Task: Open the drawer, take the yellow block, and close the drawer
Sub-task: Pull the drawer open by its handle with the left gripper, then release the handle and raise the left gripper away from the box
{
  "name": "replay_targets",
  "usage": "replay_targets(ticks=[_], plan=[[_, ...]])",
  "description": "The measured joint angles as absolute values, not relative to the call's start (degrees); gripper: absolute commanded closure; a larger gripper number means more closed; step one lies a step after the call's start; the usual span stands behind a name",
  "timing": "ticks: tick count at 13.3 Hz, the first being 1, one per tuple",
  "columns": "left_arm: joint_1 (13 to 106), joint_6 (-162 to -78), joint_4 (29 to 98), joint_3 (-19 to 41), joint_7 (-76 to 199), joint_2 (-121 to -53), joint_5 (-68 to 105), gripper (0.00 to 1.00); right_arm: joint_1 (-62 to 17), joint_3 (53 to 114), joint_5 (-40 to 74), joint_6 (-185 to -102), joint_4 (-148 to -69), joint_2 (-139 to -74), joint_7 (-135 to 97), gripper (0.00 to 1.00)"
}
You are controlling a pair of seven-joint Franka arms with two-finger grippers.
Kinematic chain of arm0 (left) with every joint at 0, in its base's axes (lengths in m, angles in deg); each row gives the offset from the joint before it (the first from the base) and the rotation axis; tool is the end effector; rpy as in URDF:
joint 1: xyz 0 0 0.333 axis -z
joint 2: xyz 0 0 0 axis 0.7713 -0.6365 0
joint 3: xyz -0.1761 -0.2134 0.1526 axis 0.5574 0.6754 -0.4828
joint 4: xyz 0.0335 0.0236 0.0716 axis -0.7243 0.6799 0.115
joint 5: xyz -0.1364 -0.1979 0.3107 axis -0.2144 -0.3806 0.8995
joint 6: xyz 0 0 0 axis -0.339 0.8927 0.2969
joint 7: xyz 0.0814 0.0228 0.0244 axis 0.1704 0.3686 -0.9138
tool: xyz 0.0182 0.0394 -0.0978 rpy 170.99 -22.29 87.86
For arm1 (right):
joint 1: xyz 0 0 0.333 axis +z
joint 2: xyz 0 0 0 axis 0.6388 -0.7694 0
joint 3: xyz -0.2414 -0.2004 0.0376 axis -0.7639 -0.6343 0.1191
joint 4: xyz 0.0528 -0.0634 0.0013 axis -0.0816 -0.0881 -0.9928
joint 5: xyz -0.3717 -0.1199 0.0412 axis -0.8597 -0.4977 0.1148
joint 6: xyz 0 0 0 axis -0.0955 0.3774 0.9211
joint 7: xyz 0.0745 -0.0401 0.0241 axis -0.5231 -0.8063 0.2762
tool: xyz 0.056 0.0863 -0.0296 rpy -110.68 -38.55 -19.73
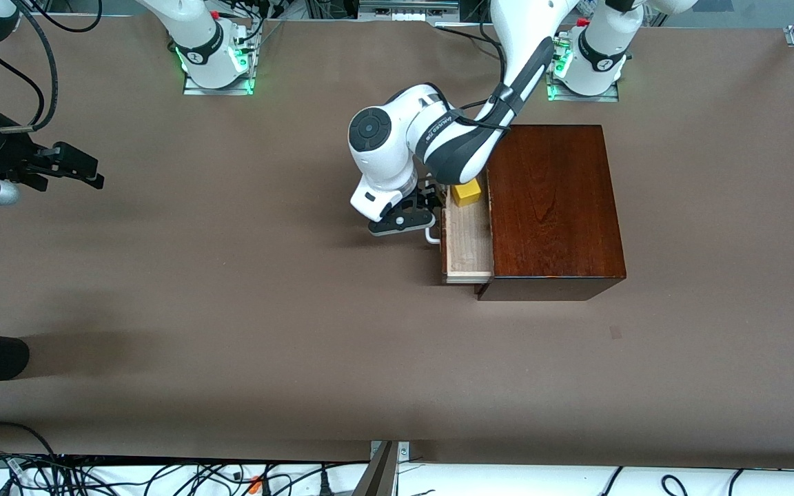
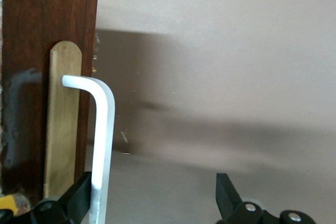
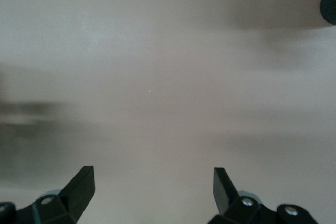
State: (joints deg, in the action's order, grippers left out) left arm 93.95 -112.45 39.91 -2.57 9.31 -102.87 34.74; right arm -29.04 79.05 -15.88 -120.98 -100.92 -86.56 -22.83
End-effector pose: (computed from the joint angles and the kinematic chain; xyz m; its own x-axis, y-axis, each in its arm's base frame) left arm 0.4966 -0.5266 0.2934 0.9891 0.1454 -0.0236 0.1407 -0.9799 -0.1412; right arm 0.5748 0.0161 0.5850 0.9993 0.0244 -0.0295 0.0225 -0.9979 -0.0613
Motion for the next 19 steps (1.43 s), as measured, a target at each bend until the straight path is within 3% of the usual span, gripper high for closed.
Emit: replay_targets(ticks=[10, 16, 19], plan=[[94.07, -112.07, 37.33, -2.12, 9.55, -102.63, 33.0, 0.0, -29.04, 79.05, -15.88, -120.98, -100.92, -86.56, -22.83, 0.0], [92.88, -100.49, 35.14, -2.76, 21.17, -96.89, 32.97, 0.0, -29.04, 79.05, -15.88, -120.98, -100.92, -86.56, -22.83, 0.0], [87.39, -93.79, 34.7, -3.13, 34.09, -91.06, 32.94, 0.0, -29.04, 79.05, -15.88, -120.98, -100.92, -86.56, -22.83, 0.0]])
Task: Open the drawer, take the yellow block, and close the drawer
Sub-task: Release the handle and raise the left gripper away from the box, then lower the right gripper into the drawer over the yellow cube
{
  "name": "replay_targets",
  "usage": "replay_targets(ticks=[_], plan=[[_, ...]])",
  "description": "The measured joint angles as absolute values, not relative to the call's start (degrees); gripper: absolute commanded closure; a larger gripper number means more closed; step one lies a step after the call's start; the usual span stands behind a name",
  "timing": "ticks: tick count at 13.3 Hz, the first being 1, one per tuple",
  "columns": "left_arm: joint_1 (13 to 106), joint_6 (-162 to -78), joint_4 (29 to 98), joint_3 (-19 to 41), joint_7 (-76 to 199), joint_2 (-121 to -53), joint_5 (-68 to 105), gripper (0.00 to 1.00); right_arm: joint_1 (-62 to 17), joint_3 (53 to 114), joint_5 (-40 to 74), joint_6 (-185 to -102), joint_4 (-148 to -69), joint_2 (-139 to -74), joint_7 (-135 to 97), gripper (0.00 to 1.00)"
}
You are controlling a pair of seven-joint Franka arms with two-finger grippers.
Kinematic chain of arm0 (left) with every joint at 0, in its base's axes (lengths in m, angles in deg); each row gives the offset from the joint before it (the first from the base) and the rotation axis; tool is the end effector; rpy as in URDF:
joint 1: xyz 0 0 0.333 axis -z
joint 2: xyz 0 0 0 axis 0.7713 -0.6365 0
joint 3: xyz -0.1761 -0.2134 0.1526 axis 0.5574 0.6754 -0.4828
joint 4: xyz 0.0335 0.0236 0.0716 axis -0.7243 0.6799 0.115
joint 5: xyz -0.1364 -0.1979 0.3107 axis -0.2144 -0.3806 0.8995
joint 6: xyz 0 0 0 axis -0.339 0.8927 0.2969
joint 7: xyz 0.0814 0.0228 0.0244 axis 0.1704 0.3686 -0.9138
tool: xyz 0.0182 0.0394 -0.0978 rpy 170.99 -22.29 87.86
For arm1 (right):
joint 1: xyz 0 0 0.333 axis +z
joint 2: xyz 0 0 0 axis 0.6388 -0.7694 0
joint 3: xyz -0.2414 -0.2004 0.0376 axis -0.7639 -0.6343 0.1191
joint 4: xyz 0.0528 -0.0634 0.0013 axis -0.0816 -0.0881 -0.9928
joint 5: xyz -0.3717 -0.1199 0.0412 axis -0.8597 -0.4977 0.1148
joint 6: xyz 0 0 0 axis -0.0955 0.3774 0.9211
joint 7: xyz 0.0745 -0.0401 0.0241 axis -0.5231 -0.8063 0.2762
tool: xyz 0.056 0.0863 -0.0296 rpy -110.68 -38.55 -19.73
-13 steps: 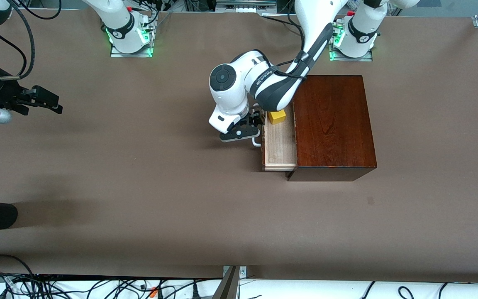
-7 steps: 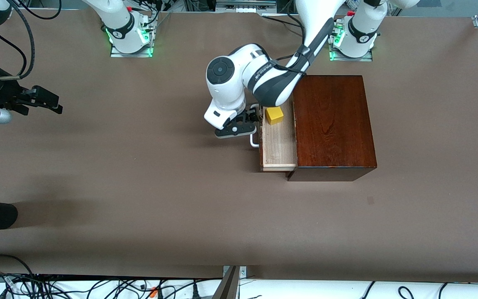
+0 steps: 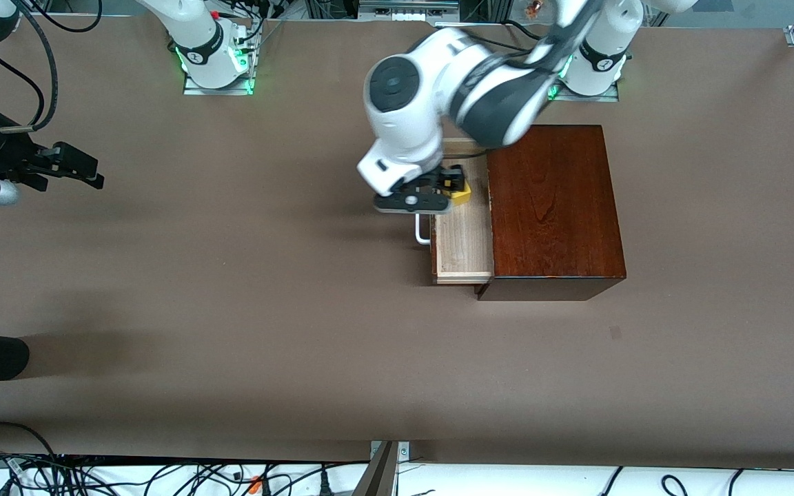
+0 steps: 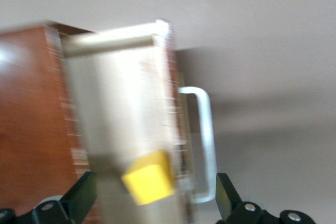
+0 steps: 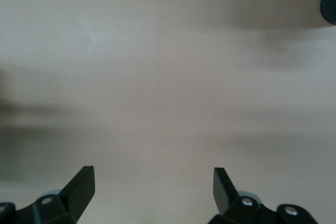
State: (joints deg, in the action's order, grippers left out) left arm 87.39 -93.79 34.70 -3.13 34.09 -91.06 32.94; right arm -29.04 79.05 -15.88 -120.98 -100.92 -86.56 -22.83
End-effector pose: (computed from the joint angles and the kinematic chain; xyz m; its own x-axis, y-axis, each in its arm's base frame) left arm 0.5331 -0.4399 0.4581 0.9865 -0.1260 -0.1046 -0.1396 -0.9810 -0.1348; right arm 0.5748 0.0161 0.5850 0.9993 0.0244 -0.0295 0.0225 -0.9979 -0.0613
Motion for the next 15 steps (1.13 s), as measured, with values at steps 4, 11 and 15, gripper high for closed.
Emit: replay_targets(ticks=[4, 11, 15], plan=[[74.71, -84.97, 34.54, -3.14, 52.53, -82.6, 30.38, 0.0, -28.91, 79.51, -15.83, -121.07, -100.92, -86.56, -22.81, 0.0], [56.29, -88.17, 45.55, -2.63, 61.8, -69.58, 29.06, 0.0, -18.6, 82.34, -12.87, -123.4, -100.78, -86.67, -22.81, 0.0], [49.92, -95.91, 58.89, -0.23, 67.41, -60.11, 28.54, 0.0, -15.89, 91.21, -12.87, -125.93, -100.76, -87.06, -22.81, 0.0]])
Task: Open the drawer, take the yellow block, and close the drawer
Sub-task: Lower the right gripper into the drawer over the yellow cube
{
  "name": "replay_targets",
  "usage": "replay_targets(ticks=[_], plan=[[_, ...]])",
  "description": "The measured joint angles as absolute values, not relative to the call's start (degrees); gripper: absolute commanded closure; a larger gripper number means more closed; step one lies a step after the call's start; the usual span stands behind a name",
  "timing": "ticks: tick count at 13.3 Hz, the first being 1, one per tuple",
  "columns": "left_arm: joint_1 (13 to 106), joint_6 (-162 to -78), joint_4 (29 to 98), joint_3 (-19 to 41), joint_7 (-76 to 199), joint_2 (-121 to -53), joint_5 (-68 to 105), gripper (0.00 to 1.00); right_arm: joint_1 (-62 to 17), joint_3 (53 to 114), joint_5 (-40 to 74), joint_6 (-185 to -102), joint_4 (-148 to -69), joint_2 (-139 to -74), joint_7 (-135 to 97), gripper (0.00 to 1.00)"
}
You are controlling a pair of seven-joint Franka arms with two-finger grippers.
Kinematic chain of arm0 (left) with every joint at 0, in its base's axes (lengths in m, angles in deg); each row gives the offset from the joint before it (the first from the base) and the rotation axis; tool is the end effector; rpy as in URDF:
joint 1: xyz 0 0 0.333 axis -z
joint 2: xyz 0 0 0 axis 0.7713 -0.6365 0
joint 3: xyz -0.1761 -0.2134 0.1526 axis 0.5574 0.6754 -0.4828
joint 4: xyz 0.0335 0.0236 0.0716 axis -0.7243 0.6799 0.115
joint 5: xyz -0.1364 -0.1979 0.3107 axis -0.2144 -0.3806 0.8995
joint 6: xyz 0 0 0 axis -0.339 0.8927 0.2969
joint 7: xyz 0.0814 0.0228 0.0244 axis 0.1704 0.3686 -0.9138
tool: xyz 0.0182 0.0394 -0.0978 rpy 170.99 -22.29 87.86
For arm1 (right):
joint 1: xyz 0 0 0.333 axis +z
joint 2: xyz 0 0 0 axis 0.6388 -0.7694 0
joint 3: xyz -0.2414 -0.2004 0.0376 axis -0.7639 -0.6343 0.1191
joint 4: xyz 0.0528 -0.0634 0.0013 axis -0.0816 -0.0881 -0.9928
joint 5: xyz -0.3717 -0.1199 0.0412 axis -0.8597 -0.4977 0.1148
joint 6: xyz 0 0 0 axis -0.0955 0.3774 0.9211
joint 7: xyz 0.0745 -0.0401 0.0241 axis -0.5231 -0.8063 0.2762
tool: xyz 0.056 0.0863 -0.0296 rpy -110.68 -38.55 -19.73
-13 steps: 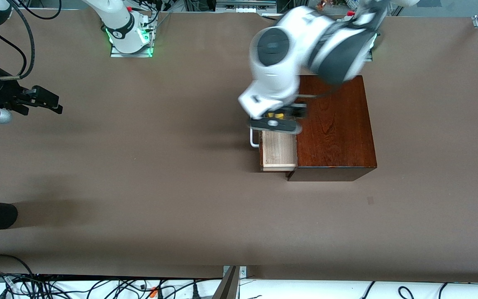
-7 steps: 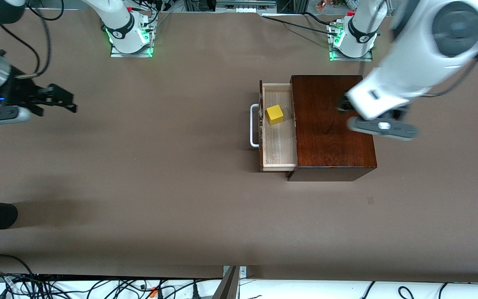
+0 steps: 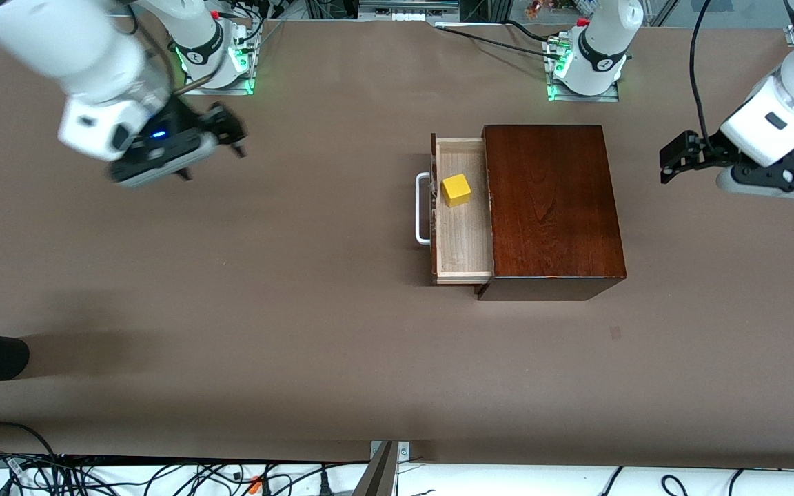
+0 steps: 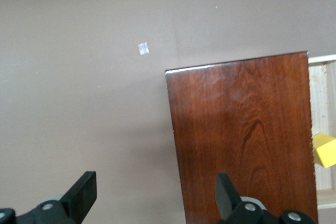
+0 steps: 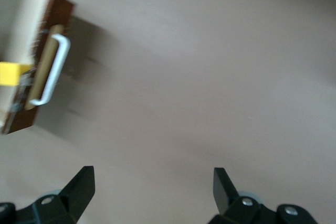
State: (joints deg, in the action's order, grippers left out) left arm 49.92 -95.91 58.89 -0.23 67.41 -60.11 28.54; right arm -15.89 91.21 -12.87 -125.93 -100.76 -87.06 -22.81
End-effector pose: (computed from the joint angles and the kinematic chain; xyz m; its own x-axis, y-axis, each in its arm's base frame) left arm 0.5488 -0.0639 0.6002 0.9938 -0.1108 -0.0091 -0.1109 -0.9936 -0.0194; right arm 0.5230 0.2662 0.5890 0.8981 0.4370 0.0502 0.4398 -0.8894 -0.1247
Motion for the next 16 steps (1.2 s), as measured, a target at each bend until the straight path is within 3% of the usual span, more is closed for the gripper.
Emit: replay_targets(ticks=[6, 10, 16], plan=[[49.69, -96.15, 60.89, 0.43, 63.69, -59.15, 28.51, 0.0, -1.2, 95.33, -18.3, -137.38, -99.41, -97.15, -16.51, 0.0], [49.29, -96.15, 61.28, 0.4, 63.58, -59.27, 28.51, 0.0, 7.54, 95.36, -25.13, -138.65, -86.99, -109.42, -9.2, 0.0], [49.2, -96.15, 61.38, 0.44, 63.56, -59.4, 28.51, 0.0, 10.81, 95.27, -26.12, -141.15, -74.93, -121.38, -4.25, 0.0]])
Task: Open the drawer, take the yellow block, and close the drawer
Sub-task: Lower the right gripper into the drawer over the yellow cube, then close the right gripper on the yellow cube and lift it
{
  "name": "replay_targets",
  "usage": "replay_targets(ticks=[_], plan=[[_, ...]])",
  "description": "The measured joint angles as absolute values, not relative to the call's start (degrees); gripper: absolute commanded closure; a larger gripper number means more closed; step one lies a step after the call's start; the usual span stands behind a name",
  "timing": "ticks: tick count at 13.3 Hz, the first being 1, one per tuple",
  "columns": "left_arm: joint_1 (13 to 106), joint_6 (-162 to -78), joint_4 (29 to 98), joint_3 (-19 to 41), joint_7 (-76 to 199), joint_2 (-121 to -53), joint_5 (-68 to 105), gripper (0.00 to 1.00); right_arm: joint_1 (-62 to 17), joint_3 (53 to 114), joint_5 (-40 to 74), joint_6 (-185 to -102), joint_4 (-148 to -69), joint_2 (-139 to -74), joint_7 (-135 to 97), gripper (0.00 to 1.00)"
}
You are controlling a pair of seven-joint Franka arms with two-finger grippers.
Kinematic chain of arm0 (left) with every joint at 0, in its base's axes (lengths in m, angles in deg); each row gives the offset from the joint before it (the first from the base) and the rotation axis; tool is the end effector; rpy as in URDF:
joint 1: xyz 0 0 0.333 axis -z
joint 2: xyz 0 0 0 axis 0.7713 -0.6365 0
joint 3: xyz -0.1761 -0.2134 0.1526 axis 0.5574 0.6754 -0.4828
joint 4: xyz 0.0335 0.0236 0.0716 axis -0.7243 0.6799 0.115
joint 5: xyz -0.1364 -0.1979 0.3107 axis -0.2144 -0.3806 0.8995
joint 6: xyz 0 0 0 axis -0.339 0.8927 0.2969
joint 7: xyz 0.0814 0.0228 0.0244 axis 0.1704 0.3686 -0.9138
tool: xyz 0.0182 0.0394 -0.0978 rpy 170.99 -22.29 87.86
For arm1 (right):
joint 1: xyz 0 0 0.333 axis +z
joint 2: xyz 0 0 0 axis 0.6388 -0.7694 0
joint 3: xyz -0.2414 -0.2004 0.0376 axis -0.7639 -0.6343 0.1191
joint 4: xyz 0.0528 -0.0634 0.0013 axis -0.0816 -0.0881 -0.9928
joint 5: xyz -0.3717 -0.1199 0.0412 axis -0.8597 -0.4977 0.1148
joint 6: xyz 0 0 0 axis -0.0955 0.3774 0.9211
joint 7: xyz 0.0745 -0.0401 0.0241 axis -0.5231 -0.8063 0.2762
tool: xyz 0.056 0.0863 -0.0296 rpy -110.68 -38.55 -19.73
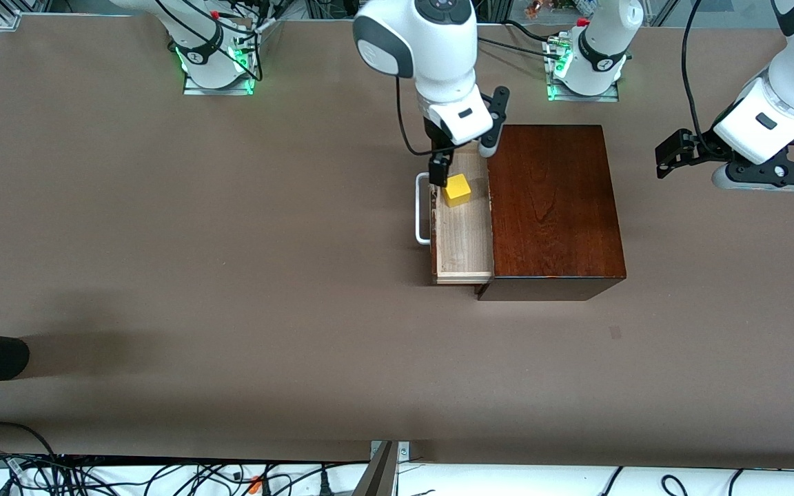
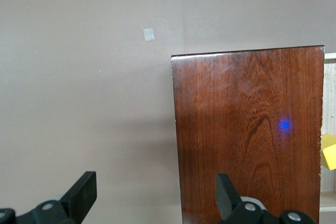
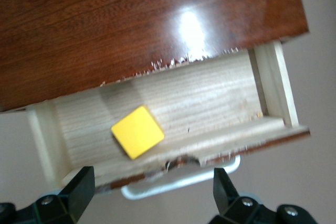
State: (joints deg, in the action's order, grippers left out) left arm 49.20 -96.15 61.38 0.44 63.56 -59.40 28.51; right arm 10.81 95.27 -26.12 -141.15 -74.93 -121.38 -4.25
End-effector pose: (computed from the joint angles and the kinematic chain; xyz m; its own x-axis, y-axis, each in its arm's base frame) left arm 0.5436 -0.0633 0.5866 0.9985 -0.0427 -0.0346 -0.0436 -0.9988 -0.0234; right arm 0.4415 0.6154 0.4312 0.2234 0.9637 0.1462 0.9668 -0.2381 0.0923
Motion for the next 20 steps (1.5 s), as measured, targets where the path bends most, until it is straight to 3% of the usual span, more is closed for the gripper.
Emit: replay_targets(ticks=[6, 20], plan=[[49.2, -96.14, 61.38, 0.51, 63.55, -59.4, 28.51, 0.0, 12.15, 95.08, -28.82, -142.21, -73.92, -127.49, 1.5, 0.0], [49.2, -96.1, 61.38, 0.69, 63.55, -59.4, 28.51, 0.0, 14.81, 94.92, -33.54, -145.31, -73.84, -131.11, 3.31, 0.0]])
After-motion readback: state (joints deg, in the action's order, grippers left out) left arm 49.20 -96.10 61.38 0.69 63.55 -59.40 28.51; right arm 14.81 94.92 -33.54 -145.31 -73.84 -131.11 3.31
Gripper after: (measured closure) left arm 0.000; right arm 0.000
